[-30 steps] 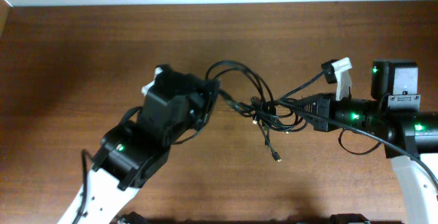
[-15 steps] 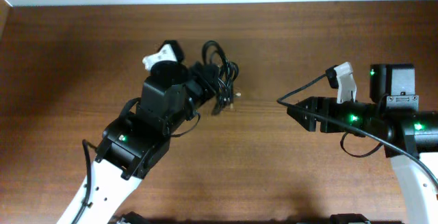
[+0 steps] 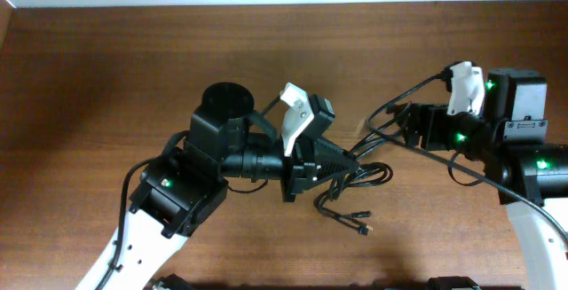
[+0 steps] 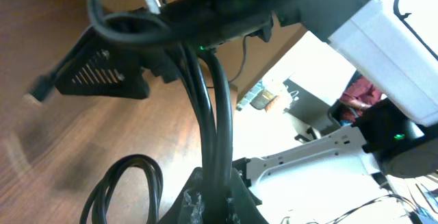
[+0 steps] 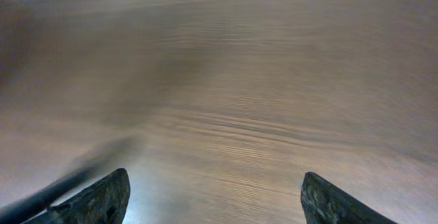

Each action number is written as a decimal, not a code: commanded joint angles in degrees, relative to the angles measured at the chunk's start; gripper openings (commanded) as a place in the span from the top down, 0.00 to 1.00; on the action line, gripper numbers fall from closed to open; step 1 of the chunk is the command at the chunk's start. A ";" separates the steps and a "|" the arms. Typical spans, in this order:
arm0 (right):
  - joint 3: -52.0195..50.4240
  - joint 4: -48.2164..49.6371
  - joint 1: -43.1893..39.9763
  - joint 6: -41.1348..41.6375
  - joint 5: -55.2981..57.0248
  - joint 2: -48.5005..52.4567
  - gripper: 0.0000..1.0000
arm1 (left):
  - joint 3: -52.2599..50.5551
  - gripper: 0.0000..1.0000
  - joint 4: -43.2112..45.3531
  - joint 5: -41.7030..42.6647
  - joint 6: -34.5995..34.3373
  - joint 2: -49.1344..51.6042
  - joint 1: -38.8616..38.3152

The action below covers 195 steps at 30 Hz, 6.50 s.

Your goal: Untangle cables

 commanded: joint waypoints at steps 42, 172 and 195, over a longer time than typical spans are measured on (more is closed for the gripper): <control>0.15 -10.36 4.79 -20.39 -14.62 8.13 0.96 | 0.79 1.00 20.94 -43.60 -85.29 8.94 8.87; -0.52 -8.00 -2.64 -19.32 -51.58 11.54 0.01 | 0.79 1.00 0.55 -51.78 16.74 -4.31 1.29; -0.52 -22.45 -2.69 -30.60 -70.95 5.86 0.01 | 0.79 1.00 6.78 -38.64 28.94 0.79 1.29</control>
